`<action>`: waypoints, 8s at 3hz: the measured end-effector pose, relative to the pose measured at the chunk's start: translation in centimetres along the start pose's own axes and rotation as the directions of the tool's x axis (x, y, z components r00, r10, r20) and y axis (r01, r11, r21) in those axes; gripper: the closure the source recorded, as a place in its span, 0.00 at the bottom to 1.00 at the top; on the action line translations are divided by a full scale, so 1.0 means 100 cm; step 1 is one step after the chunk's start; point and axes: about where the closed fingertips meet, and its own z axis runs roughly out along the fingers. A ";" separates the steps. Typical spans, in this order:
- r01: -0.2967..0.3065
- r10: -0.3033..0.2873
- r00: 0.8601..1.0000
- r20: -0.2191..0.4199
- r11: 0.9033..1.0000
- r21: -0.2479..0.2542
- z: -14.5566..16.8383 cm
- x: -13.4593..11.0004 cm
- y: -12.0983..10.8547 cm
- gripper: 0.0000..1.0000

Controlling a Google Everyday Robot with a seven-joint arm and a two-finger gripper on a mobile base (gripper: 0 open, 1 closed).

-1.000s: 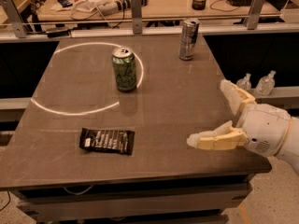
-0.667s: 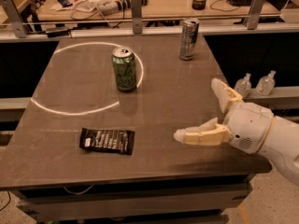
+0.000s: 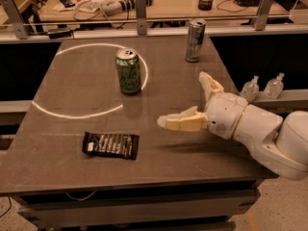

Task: Move green can near redbull can

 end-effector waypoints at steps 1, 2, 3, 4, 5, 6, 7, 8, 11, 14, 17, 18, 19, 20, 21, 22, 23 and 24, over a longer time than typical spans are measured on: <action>-0.009 0.009 1.000 -0.012 1.000 -0.014 0.032 0.003 -0.013 0.00; -0.039 0.038 0.999 -0.015 0.998 -0.047 0.068 0.005 -0.022 0.00; -0.049 0.049 0.999 -0.001 0.996 -0.077 0.104 0.009 -0.026 0.00; -0.041 0.043 0.999 0.022 0.994 -0.098 0.137 0.011 -0.027 0.00; -0.029 0.033 0.999 0.033 0.993 -0.119 0.160 0.011 -0.027 0.00; -0.010 0.014 1.000 0.018 0.986 -0.166 0.181 0.006 -0.021 0.00; -0.024 0.016 0.999 -0.036 0.973 -0.229 0.192 0.004 -0.012 0.16; -0.050 0.032 0.997 -0.074 0.963 -0.266 0.194 0.008 -0.008 0.40; -0.043 0.032 0.995 -0.092 0.992 -0.122 0.111 -0.014 -0.016 1.00; 0.091 -0.015 0.985 -0.172 0.892 0.443 -0.075 -0.027 -0.115 1.00; -0.040 0.018 0.998 0.055 0.896 0.443 -0.024 -0.024 -0.173 1.00; -0.041 0.030 0.999 0.038 0.935 0.351 0.020 -0.038 -0.172 1.00; -0.034 0.044 0.999 -0.030 0.959 0.282 0.053 -0.040 -0.170 1.00; -0.035 0.076 0.991 -0.106 0.940 0.339 0.031 -0.016 -0.200 1.00; -0.019 0.088 0.984 -0.154 0.916 0.401 0.003 0.004 -0.229 1.00; -0.002 0.068 0.988 -0.142 0.907 0.420 -0.013 0.012 -0.249 1.00; 0.015 0.029 0.994 -0.103 0.917 0.399 -0.001 0.009 -0.252 1.00; 0.030 -0.001 0.997 -0.080 0.929 0.368 0.019 0.005 -0.253 1.00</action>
Offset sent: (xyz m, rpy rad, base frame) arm 0.0956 0.0650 -0.0126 0.0342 0.0764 0.0824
